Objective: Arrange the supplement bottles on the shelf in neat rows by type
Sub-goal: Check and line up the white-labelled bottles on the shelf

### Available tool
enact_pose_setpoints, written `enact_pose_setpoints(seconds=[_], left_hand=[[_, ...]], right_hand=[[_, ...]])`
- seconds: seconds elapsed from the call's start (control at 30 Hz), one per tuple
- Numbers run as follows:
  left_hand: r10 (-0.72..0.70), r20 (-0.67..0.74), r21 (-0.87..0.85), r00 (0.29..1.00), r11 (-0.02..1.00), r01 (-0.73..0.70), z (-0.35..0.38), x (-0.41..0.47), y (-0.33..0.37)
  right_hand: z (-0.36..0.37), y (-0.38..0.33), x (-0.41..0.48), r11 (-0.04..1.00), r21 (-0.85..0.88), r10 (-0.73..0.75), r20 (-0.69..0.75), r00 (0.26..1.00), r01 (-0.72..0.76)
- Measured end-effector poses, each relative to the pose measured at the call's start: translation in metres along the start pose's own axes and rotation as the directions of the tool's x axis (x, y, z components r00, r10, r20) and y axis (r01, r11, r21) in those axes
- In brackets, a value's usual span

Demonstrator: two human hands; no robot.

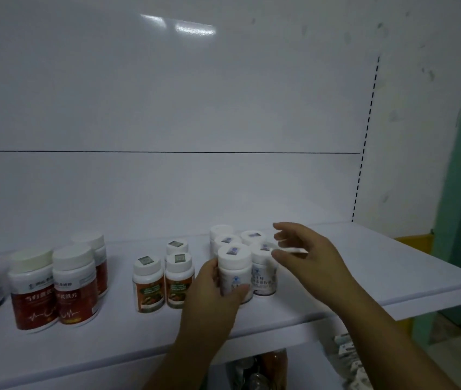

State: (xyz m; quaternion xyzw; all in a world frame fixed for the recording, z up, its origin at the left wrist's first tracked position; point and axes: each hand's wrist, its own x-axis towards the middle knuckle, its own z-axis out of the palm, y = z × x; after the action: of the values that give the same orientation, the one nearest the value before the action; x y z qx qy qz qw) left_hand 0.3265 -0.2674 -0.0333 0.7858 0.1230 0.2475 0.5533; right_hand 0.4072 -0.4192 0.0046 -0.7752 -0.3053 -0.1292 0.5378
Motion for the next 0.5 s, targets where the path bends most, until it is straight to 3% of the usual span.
enact_pose_setpoints(seconds=[0.17,0.33,0.5], left_hand=[[-0.001,-0.028,0.073,1.0,0.997,0.003,0.011,0.012,-0.013],[0.017,-0.035,0.091,0.999,0.996,-0.013,0.018,0.022,-0.026],[0.252,-0.101,0.252,0.962,0.942,-0.22,0.025,0.017,-0.035]], right_hand=[[0.013,0.019,0.013,0.944,-0.325,-0.021,0.086,0.996,0.048],[0.014,0.021,0.016,0.916,-0.394,-0.028,0.116,0.993,0.072],[0.017,0.005,0.051,0.917,-0.397,-0.015,0.034,0.999,0.028]])
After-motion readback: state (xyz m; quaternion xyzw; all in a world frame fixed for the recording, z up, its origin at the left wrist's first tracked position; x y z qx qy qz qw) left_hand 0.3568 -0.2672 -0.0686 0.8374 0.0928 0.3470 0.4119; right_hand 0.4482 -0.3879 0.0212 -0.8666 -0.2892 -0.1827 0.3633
